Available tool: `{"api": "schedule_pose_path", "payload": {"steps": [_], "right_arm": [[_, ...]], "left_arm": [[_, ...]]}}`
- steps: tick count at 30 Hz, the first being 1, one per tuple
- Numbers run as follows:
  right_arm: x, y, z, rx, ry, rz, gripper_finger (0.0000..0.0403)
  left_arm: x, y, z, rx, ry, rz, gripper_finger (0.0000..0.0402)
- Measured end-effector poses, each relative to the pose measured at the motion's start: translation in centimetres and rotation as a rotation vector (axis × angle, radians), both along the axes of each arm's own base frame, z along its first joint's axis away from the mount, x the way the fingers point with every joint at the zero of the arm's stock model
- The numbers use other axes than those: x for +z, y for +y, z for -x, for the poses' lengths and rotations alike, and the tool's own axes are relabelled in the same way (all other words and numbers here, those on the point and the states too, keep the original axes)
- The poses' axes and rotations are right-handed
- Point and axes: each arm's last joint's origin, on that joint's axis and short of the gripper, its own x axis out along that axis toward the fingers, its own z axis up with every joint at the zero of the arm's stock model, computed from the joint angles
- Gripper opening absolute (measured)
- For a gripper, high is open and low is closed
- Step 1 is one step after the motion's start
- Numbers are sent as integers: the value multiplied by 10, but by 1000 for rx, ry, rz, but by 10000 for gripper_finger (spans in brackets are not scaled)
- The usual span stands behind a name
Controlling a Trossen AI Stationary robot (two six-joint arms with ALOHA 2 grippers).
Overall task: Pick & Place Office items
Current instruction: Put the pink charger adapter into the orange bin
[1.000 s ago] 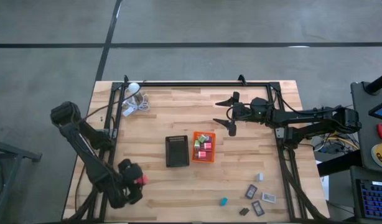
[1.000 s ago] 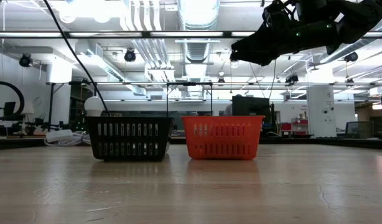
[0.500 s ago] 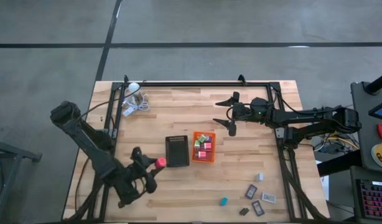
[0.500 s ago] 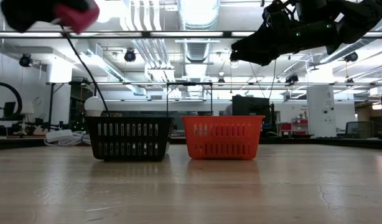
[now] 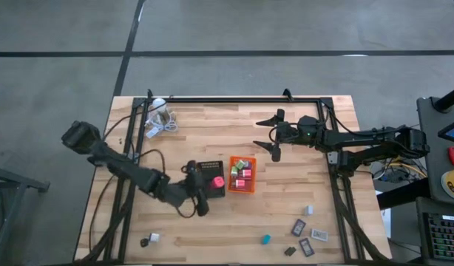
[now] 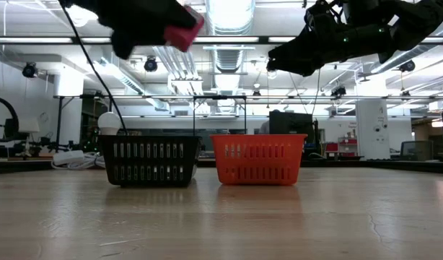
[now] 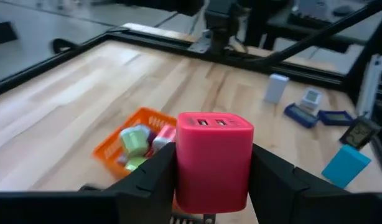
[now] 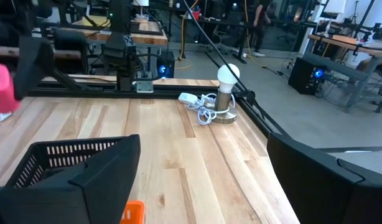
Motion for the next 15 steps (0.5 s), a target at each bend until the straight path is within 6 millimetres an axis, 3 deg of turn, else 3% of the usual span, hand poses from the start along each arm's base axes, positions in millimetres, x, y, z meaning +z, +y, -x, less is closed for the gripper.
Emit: {"api": "schedule_pose_path", "payload": {"steps": [8, 15], "right_arm": [[0, 0, 0, 0, -1, 0, 344], [0, 0, 0, 0, -2, 1, 348]], "left_arm": [[-24, 41, -29, -139, 3, 47, 165], [-47, 65, -55, -243, 32, 69, 165]]}}
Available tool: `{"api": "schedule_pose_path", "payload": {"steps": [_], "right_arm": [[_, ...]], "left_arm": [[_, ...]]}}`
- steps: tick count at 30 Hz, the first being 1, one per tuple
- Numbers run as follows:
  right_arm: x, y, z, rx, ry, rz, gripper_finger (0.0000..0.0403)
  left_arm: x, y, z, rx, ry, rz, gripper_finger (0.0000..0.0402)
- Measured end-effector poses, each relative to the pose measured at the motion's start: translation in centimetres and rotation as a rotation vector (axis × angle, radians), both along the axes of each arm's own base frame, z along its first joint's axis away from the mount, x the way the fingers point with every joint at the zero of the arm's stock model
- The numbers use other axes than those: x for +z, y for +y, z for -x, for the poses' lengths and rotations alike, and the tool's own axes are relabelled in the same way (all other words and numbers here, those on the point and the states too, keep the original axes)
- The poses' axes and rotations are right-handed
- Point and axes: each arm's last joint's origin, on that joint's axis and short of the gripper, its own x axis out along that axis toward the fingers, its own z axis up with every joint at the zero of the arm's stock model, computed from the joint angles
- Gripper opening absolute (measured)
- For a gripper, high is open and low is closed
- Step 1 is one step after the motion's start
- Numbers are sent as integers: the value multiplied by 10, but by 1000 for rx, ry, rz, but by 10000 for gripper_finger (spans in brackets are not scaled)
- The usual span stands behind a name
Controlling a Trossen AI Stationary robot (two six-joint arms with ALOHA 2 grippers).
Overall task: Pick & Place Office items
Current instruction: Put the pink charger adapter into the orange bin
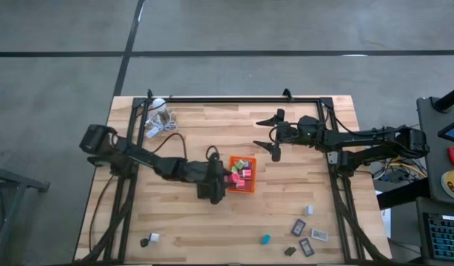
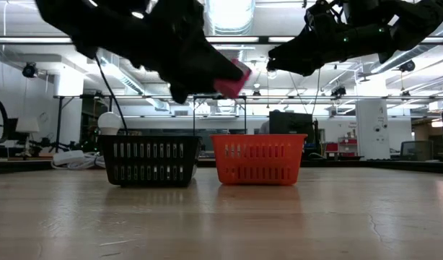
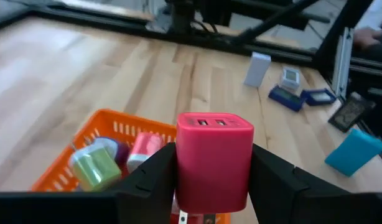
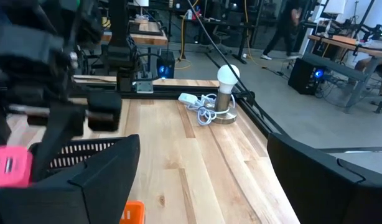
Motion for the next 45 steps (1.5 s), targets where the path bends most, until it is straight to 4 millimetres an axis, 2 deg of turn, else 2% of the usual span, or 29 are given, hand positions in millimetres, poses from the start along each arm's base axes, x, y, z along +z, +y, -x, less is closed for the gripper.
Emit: {"api": "schedule_pose_path", "payload": {"steps": [8, 15, 29, 41, 45], "right_arm": [[0, 0, 0, 0, -1, 0, 340], [0, 0, 0, 1, -1, 0, 349], [0, 0, 0, 0, 0, 0, 342], [0, 0, 0, 0, 1, 0, 344], [0, 0, 0, 0, 1, 0, 340]], "left_arm": [[-26, 25, -26, -83, 83, 57, 166], [-29, 49, -33, -107, 106, 106, 166], [-39, 51, -28, -90, 221, 138, 166], [-39, 51, -28, -93, 221, 139, 166], [-39, 51, -28, -94, 220, 136, 181]]}}
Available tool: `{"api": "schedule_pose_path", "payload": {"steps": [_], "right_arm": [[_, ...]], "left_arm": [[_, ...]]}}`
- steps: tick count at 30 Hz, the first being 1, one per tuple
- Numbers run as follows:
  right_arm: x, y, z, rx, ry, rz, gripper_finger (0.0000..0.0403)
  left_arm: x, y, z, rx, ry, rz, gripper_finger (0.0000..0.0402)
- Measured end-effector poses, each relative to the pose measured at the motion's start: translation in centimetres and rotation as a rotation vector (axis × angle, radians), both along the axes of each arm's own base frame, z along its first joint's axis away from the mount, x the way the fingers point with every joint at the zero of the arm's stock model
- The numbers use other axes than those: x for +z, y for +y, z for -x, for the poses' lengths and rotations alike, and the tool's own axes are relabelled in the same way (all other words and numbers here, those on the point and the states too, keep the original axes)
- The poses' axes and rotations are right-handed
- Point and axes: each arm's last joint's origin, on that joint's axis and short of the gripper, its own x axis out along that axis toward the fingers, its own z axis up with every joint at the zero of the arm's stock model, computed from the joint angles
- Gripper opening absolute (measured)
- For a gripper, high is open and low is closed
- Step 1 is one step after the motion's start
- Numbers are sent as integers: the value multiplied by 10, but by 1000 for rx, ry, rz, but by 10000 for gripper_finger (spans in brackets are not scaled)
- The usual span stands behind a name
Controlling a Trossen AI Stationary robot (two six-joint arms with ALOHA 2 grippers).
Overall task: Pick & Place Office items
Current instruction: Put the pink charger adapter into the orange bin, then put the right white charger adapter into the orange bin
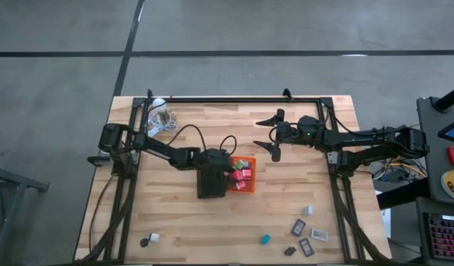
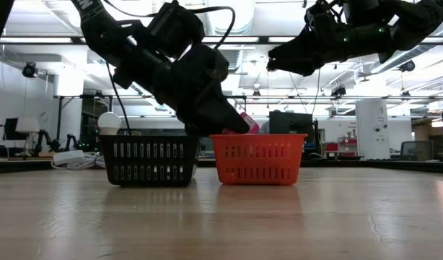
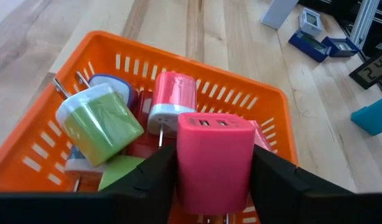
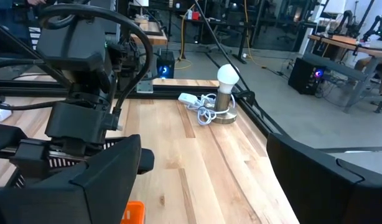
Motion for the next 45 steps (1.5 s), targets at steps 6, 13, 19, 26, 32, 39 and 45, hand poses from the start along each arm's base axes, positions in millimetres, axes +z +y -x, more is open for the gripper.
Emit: {"api": "schedule_pose_path", "payload": {"steps": [6, 13, 19, 26, 32, 39, 45], "right_arm": [[0, 0, 0, 0, 0, 0, 347], [0, 0, 0, 0, 0, 0, 346], [0, 0, 0, 0, 1, 0, 340], [0, 0, 0, 0, 3, -1, 349], [0, 0, 0, 0, 2, -1, 345], [0, 0, 0, 1, 1, 0, 341], [0, 0, 0, 1, 1, 0, 349]], "left_arm": [[0, 0, 0, 0, -4, 0, 238], [1, 0, 0, 0, -6, 0, 273], [14, -5, 0, -20, -56, -9, 274], [57, -30, 13, -95, -172, -42, 274], [86, -71, 42, 87, -148, -108, 273], [122, -137, 81, 165, -133, -259, 273], [115, -161, 114, 362, 12, -160, 273]]}}
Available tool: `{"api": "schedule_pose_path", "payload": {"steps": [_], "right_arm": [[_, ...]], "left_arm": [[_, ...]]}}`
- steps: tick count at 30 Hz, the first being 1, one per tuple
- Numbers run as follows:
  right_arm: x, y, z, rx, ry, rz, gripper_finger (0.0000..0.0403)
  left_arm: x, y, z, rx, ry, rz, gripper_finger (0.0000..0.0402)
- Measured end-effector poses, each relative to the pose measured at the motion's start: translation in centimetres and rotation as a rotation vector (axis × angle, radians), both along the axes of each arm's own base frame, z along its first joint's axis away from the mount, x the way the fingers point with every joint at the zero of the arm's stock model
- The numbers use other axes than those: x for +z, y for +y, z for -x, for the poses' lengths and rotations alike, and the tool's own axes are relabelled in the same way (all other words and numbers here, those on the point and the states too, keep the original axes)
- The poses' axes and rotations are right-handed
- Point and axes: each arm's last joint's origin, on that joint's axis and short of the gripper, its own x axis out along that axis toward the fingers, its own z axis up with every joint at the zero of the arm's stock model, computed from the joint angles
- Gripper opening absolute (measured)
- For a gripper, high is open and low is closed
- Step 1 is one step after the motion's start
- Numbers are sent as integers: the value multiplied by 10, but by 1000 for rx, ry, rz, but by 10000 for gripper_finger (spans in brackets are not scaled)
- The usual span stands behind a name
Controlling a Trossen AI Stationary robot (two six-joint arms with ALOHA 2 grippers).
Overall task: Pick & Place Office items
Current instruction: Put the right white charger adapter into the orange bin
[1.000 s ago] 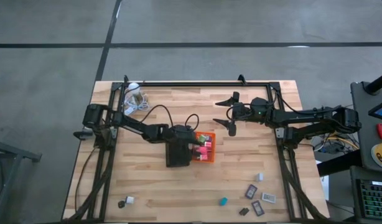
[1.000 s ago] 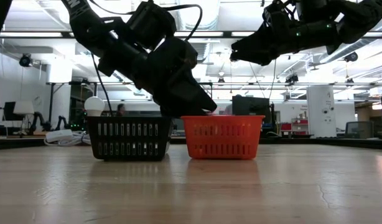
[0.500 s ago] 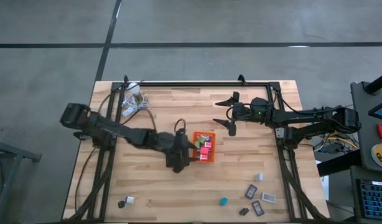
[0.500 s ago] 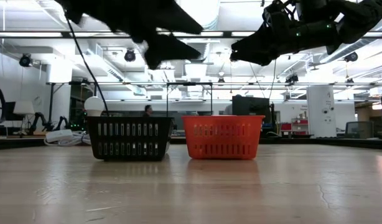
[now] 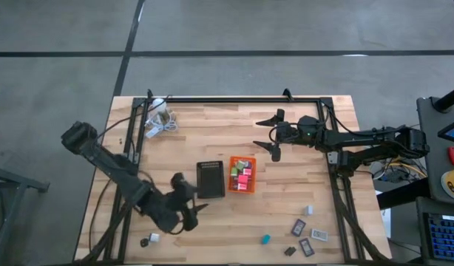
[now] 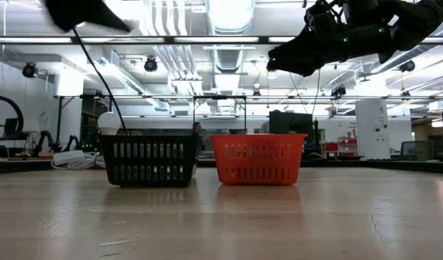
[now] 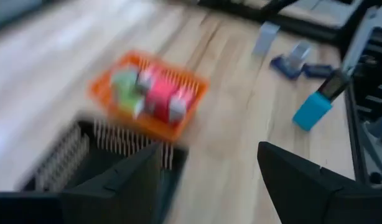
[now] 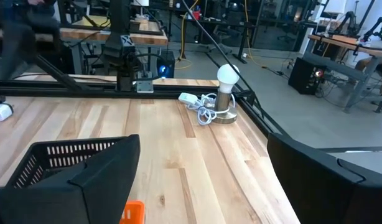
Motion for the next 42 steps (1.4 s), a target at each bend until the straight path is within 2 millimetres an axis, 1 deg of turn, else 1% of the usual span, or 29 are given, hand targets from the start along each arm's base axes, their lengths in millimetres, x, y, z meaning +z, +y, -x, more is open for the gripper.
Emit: {"api": "schedule_pose_path", "payload": {"steps": [3, 6, 8, 12, 14, 18, 20, 23, 27, 33, 38, 42], "right_arm": [[0, 0, 0, 0, 0, 0, 348], [0, 0, 0, 0, 0, 0, 345], [0, 0, 0, 0, 0, 0, 342], [0, 0, 0, 0, 0, 0, 341], [0, 0, 0, 0, 0, 0, 344], [0, 0, 0, -1, 0, 0, 349], [0, 0, 0, -1, 0, 0, 350], [0, 0, 0, -1, 0, 0, 347], [0, 0, 0, -1, 0, 0, 342], [0, 0, 0, -1, 0, 0, 344], [0, 0, 0, -1, -1, 0, 350], [0, 0, 0, -1, -1, 0, 346]], "left_arm": [[-12, -6, 15, 90, 83, 103, 273], [-21, -13, 27, 112, 168, 184, 273], [-24, -20, 33, 62, 229, 211, 273], [-26, -33, 46, -102, 388, 265, 273], [-27, -35, 51, -128, 487, 311, 273], [-29, -32, 61, -125, 710, 404, 273], [-29, -34, 65, -175, 771, 422, 273], [-29, -38, 69, -233, 787, 405, 273], [-31, -47, 76, -229, 784, 425, 273], [-42, -62, 87, -227, 816, 410, 273], [-50, -68, 89, -227, 839, 383, 273], [-58, -70, 88, -219, 853, 361, 273]]}}
